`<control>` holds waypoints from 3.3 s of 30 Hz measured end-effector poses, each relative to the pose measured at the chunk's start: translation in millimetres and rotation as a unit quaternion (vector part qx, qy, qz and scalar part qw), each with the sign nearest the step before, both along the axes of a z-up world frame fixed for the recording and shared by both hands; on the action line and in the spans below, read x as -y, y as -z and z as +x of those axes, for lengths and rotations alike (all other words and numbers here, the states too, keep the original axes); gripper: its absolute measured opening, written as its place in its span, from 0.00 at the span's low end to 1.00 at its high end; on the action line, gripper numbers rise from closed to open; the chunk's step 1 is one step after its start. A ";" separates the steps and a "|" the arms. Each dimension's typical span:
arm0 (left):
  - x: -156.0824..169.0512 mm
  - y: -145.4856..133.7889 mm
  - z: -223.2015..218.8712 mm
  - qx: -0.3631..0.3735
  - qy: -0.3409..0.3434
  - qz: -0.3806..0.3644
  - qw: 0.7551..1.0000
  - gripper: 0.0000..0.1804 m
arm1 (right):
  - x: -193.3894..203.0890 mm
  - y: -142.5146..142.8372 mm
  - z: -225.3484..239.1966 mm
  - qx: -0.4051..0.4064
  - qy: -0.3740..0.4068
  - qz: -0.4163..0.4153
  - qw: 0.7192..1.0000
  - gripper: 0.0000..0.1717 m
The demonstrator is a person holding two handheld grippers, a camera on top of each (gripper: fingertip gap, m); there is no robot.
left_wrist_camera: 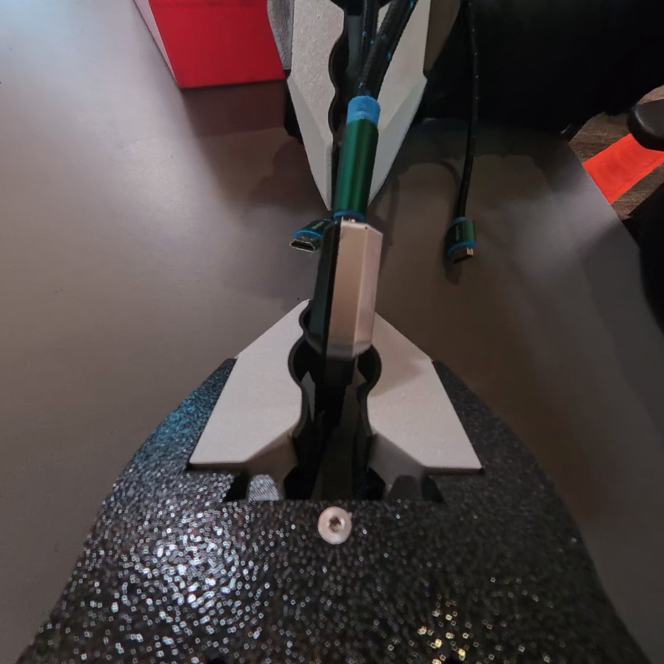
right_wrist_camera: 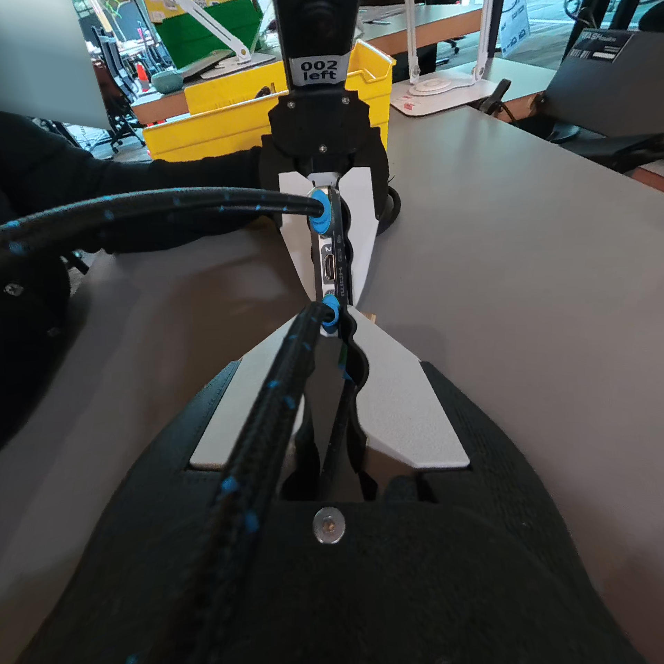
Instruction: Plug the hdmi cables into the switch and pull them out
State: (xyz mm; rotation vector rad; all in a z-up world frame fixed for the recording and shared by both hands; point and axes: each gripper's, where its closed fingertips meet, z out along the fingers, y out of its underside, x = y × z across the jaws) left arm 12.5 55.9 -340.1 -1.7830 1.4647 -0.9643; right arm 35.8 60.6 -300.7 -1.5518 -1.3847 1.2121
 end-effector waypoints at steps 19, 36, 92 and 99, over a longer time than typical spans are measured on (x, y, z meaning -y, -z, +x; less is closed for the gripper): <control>11.0 -34.5 8.8 0.126 0.015 -0.073 0.989 0.17 | 3.4 -40.3 -22.9 -0.154 0.014 -0.057 0.986 0.05; 9.5 -83.0 15.4 0.284 0.005 -0.026 0.959 0.12 | 7.1 -74.0 -23.8 -0.293 0.055 -0.070 0.952 0.05; 16.1 -82.2 25.6 0.272 0.006 0.062 0.960 0.14 | -0.7 -85.3 7.5 -0.297 0.157 0.207 0.919 0.32; 30.0 -77.6 13.0 0.257 0.049 0.082 0.962 0.14 | 7.7 -93.1 15.0 -0.309 0.153 0.265 0.900 0.49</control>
